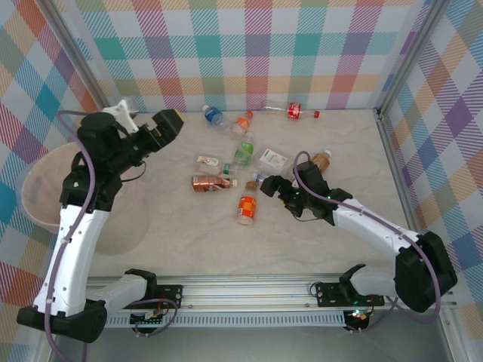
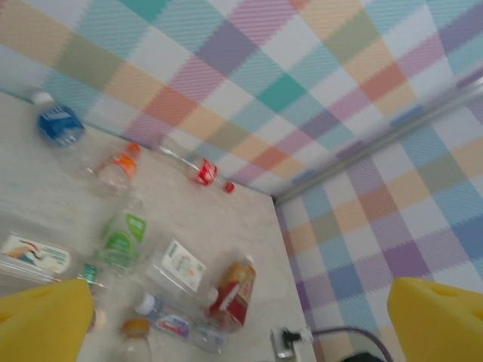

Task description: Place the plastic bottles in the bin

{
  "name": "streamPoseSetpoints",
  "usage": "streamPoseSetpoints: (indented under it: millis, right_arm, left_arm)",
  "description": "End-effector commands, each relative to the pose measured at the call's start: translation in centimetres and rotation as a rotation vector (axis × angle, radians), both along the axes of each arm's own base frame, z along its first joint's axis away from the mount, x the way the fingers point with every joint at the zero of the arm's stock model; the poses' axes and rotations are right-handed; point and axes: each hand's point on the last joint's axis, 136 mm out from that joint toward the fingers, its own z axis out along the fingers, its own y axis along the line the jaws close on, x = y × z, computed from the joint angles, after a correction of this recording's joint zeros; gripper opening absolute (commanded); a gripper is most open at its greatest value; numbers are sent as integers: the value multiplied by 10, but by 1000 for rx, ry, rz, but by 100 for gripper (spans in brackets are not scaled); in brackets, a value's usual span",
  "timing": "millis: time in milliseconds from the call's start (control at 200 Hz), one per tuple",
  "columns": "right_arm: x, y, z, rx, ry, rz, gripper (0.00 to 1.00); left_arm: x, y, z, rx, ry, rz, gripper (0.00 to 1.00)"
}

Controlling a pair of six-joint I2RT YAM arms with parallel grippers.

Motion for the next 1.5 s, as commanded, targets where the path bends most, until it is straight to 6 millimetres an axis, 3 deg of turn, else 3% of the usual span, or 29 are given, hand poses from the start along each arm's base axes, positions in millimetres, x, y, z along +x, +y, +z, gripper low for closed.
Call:
streamPoseSetpoints:
  millis: [0,330,480,730,995,1245,1495]
  right_arm:
    - [7,1,1,-16,27,-65,100]
    - [9,-31,-13,-105,55,-244,100]
    - [8,-43,-4,-147,7,-243,100]
    - [4,-72,2,-183,-23,-293,100]
    - [-3,-90,5,-190,-58,-336,100]
    - [-4,-93,9,-186,-73,-336,100]
    - [-6,-94,14,-191,-93,-321,100]
  left_arm:
    - [6,-26,-28,30,71,-43,100]
    - [13,-97,-144,354,299,-89,100]
    - [19,-122,-192,473,392,-124,100]
    - [18,-133,-261,695,536,-110,100]
    - [10,-152,-312,779,612,-163,99]
    - [5,-185,-350,860,617,-249,95]
    - [7,-176,-378,920,667,-190,90]
